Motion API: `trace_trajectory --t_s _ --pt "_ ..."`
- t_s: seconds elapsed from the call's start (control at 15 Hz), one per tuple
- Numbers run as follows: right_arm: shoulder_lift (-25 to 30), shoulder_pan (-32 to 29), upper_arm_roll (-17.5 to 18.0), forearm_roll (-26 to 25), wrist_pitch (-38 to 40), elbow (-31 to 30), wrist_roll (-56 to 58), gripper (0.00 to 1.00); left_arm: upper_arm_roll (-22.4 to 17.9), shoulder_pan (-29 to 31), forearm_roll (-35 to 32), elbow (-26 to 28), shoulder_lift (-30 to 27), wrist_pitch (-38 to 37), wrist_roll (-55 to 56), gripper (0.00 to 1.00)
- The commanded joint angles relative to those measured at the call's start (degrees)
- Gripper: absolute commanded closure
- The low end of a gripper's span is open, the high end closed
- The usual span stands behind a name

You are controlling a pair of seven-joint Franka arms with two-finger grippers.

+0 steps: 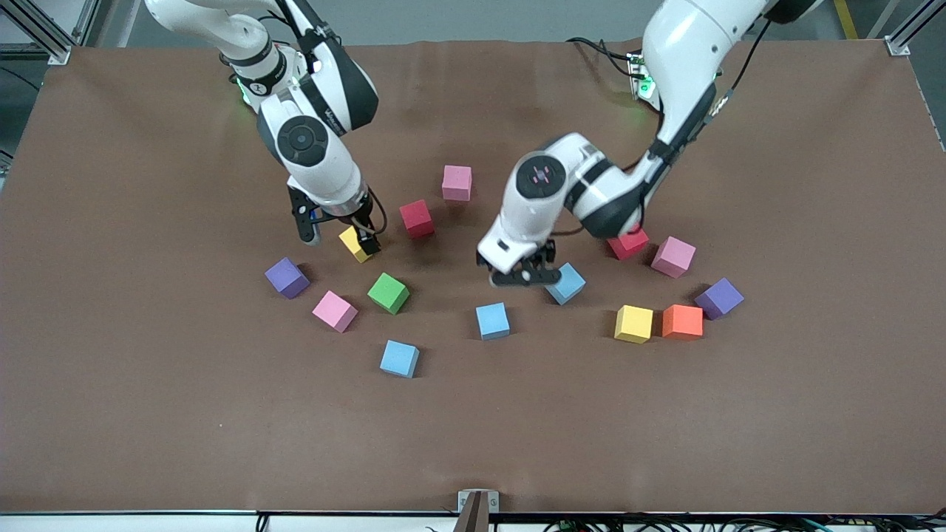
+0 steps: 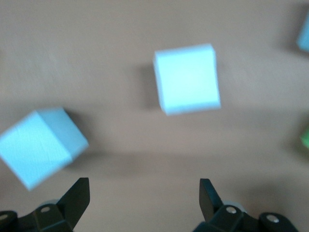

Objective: Arrange 11 blocks into digit 3
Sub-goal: 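Grasp the cyan cube with the left gripper while the right grasps red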

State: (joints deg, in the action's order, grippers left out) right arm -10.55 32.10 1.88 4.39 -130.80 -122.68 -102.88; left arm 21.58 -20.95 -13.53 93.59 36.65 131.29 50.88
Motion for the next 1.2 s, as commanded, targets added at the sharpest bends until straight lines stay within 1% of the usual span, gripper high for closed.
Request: trace_trajectory --t_s 0.0,0.27,0.4,0.47,0.6,0.67,0.73,1.0,1.13 --pt "-2.18 3.75 -0.39 0.53 -5.24 -2.47 -3.54 0.0 -1.1 -1.55 -0.97 -7.36 5.79 -0.69 0.62 0.0" --pt "-5.52 7.09 -0.47 0.53 -7.27 -2.56 -4.6 0.0 -1.71 -2.78 -0.71 -11.66 8.96 -0.77 5.01 0.0" --pt "-6.58 8.42 -0.47 0.53 -8.23 -2.91 -4.69 0.0 -1.89 -3.75 -0.79 -14.82 11.32 -0.69 6.5 0.0" --pt "-6.76 8.94 -0.47 0.44 -9.11 -3.61 -5.13 0.0 -2.85 -4.53 -0.8 -16.84 12.99 -0.69 7.73 0.0" --pt "-6.85 9.65 -0.47 0.44 -12.27 -5.36 -5.22 0.0 -7.14 -8.21 -0.36 -19.4 14.67 -0.69 8.27 0.0" --pt "-6.85 10.0 -0.47 0.44 -12.8 -5.63 -5.22 0.0 -8.73 -9.63 -0.18 -20.02 15.29 -0.42 8.27 0.0" --pt "-7.02 10.26 -0.47 0.44 -12.9 -5.64 -5.22 0.0 -9.18 -10.07 -0.18 -20.2 15.73 -0.07 8.27 0.0" --pt "-8.25 10.97 -0.47 0.44 -14.47 -5.72 -5.22 0.0 -9.1 -10.17 -0.18 -21.43 16.79 0.37 8.27 0.0" --pt "-8.78 11.67 -0.56 0.35 -14.83 -5.72 -5.13 0.0 -9.1 -10.17 -0.09 -21.52 16.88 1.77 8.36 0.0"
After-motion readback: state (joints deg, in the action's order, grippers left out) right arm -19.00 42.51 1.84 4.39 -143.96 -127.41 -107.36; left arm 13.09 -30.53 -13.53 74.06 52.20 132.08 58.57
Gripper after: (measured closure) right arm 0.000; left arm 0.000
